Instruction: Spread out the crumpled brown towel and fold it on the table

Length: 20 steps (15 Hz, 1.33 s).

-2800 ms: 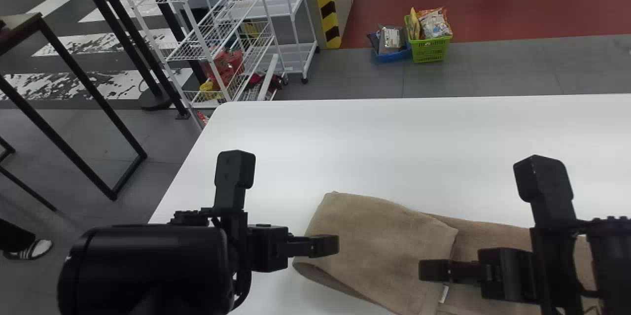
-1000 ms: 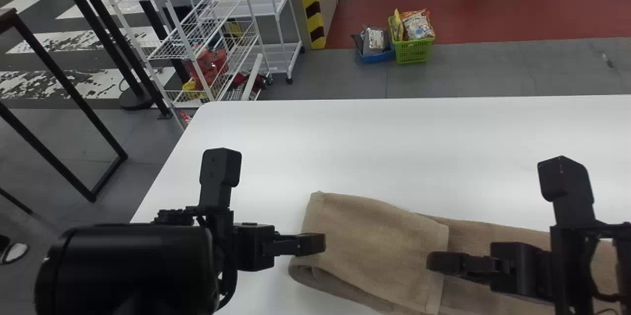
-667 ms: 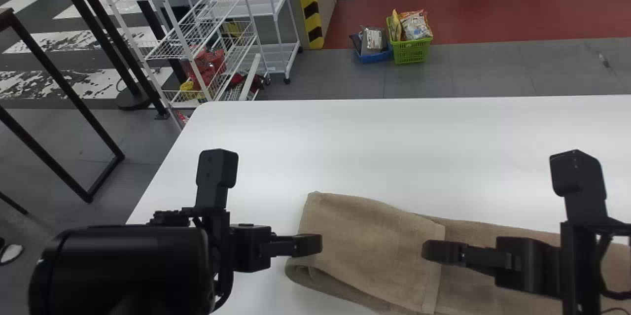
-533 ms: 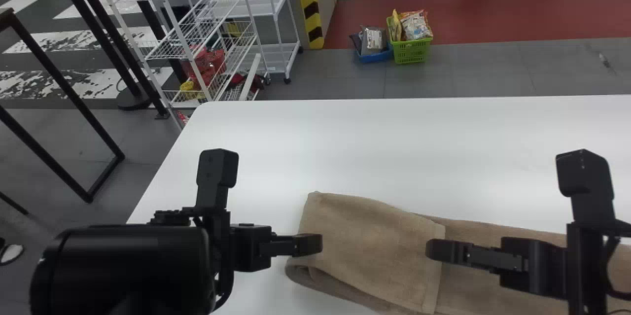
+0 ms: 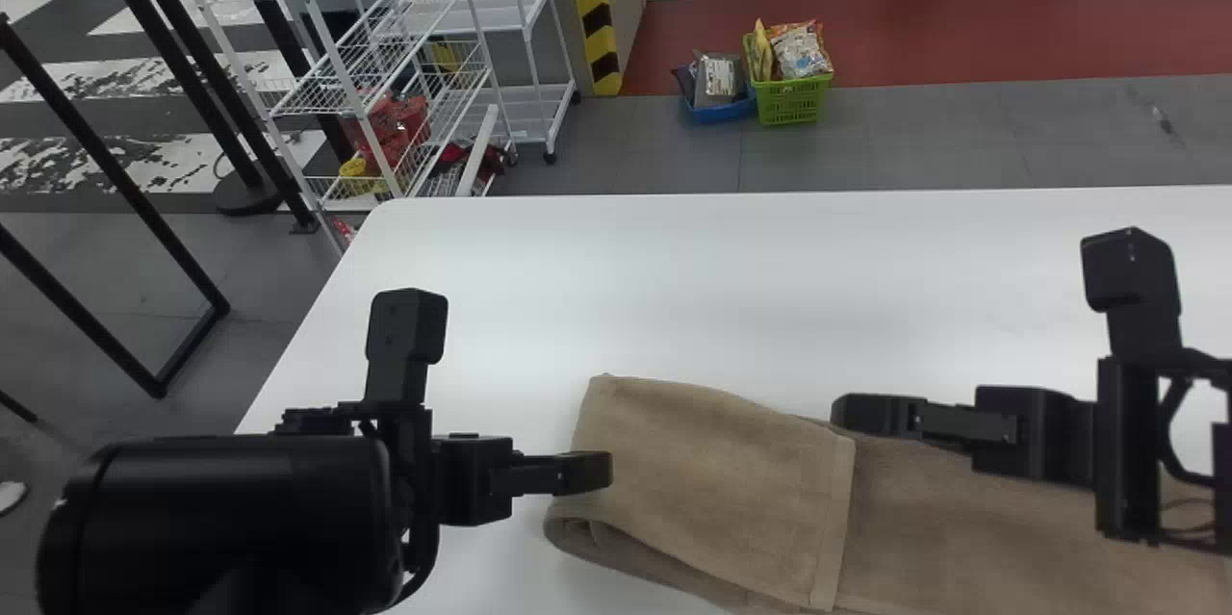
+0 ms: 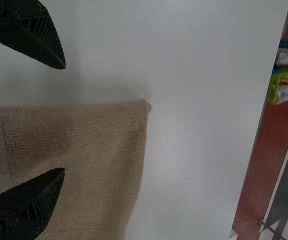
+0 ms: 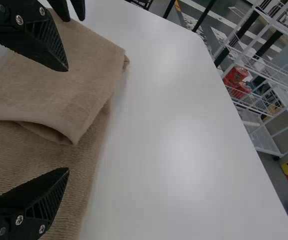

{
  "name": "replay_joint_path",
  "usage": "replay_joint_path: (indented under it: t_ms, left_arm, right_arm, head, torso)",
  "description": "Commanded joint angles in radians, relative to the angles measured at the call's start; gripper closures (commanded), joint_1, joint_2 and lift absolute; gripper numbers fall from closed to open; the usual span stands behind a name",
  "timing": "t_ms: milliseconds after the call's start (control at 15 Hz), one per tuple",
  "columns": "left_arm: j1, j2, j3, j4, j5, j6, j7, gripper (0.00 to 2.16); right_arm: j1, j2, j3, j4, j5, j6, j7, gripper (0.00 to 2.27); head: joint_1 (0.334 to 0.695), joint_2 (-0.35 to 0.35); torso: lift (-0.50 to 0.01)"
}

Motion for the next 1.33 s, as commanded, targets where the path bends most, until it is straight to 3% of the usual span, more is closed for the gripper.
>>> replay_joint_path:
  t_ms: [0,133,400,800,1000,1267]
  left_arm:
    - [-0.004,-0.006,-0.004,0.001,-0.006,0.004,0.0,0.08]
    - [-0.004,-0.006,-0.005,-0.002,-0.009,0.004,0.0,0.08]
    - [-0.013,-0.006,-0.005,-0.005,-0.026,0.004,-0.001,0.08]
    - [-0.053,-0.006,0.005,-0.005,-0.02,0.004,-0.005,0.08]
    - [-0.056,-0.006,0.007,-0.01,-0.023,0.004,-0.005,0.09]
    - [-0.073,-0.006,0.028,-0.01,-0.006,0.004,-0.003,0.09]
  right_arm:
    - [-0.131,0.001,-0.01,0.072,0.01,0.002,-0.012,0.11]
    - [-0.237,0.001,-0.035,0.193,-0.013,0.002,-0.012,0.12]
    - [-0.289,0.001,-0.032,0.306,-0.055,0.002,-0.049,0.13]
    - [-0.275,-0.003,0.128,0.313,-0.056,0.002,-0.038,0.13]
    - [-0.278,-0.049,0.218,0.299,-0.051,0.002,-0.042,0.13]
    - [-0.255,-0.144,0.309,0.282,-0.056,0.002,0.015,0.13]
  head:
    - [0.695,0.215]
    - [0.695,0.194]
    - [0.695,0.183]
    - [0.695,0.229]
    - [0.695,0.259]
    - [0.695,0.272]
  torso:
    - [-0.127]
    - [-0.127]
    - [-0.127]
    - [-0.127]
    - [-0.127]
    - [-0.127]
